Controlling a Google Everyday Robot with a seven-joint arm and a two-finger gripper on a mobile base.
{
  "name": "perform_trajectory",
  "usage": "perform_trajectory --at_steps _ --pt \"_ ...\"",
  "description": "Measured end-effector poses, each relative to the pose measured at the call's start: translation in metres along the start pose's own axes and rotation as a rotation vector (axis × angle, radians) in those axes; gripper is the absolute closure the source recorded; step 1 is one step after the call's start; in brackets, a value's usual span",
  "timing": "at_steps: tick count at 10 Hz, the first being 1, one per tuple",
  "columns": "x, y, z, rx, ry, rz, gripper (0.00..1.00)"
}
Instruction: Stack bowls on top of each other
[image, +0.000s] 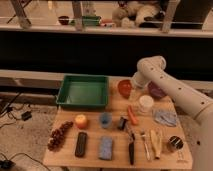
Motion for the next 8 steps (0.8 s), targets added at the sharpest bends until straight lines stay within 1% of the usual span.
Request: perform_trajectory --at_steps 2,5,8 --pt "0.0 -0.004 0.01 -0.007 -0.008 0.013 0.2" --pt "-0.004 -0.008 0.026 -0.012 -0.032 0.012 0.2" --pt "-0.005 -0.012 0.046 -0.025 -0.058 0.014 0.2"
